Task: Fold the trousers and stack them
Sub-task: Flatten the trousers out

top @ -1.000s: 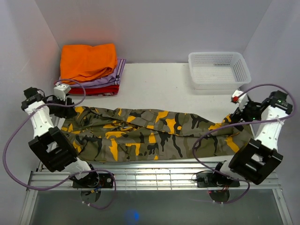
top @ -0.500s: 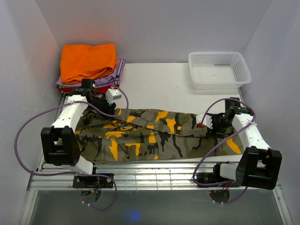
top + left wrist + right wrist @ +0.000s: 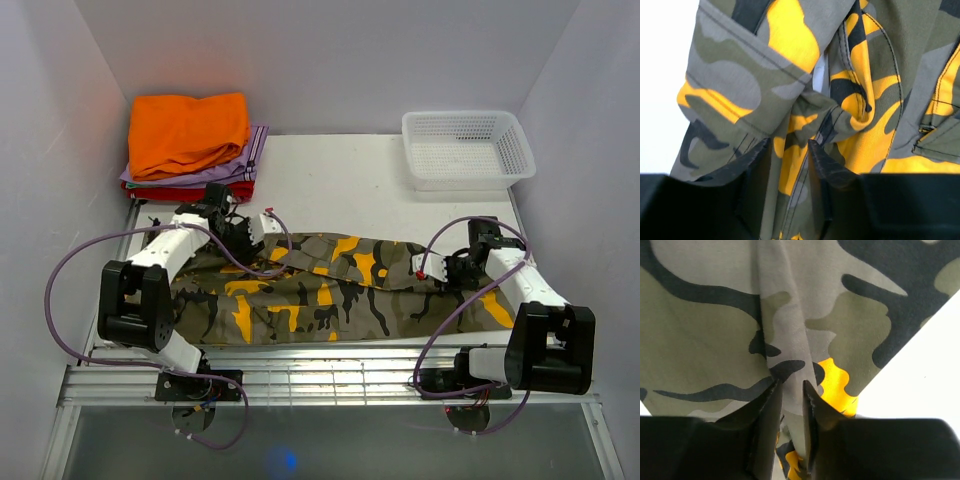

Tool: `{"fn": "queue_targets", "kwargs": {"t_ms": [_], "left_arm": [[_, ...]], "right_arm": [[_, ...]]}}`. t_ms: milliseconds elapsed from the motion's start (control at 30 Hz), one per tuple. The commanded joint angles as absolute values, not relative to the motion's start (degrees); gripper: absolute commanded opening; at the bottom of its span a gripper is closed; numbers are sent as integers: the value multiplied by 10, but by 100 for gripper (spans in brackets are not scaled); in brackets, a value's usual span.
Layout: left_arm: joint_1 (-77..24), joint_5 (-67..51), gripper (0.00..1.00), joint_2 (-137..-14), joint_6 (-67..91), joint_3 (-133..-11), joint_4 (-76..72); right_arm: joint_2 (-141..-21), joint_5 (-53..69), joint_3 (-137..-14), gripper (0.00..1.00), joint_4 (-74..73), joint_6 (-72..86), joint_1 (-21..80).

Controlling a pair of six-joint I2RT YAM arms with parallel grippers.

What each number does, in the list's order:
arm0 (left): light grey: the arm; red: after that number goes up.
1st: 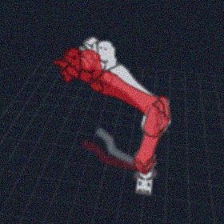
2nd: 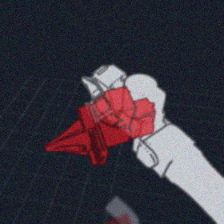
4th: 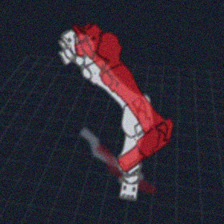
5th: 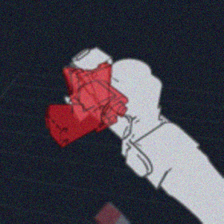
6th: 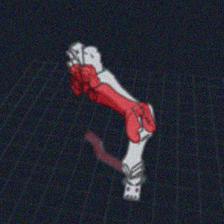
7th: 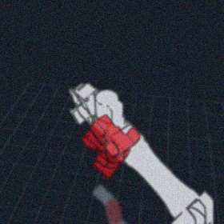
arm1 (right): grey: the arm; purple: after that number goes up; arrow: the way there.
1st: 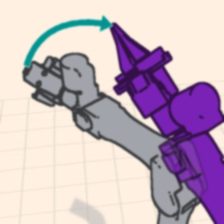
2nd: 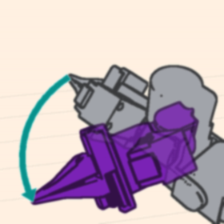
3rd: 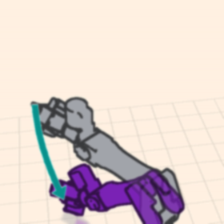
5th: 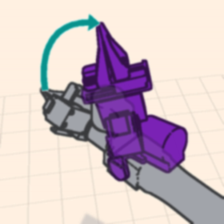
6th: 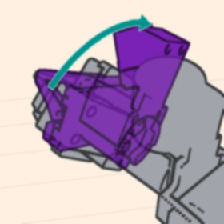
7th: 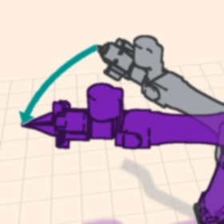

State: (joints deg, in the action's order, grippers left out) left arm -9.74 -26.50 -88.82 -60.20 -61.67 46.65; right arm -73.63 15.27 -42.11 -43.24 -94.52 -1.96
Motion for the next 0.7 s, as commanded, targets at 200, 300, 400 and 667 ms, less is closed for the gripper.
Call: {"fn": "queue_targets", "kwargs": {"t_ms": [200, 300, 400, 667], "left_arm": [[-131, -229, 20, -888, -600, -582, 360], [-133, -229, 11, -879, -592, -579, 351], [-132, -230, 4, -859, -592, -570, 351], [-132, -251, 31, -801, -597, -541, 338]], "right_arm": [[-731, 153, -470, 8, -417, -892, -18], [-722, 154, -482, 8, -419, -882, -23], [-712, 154, -489, 8, -419, -882, -32], [-701, 185, -494, 50, -459, -881, -36]]}}
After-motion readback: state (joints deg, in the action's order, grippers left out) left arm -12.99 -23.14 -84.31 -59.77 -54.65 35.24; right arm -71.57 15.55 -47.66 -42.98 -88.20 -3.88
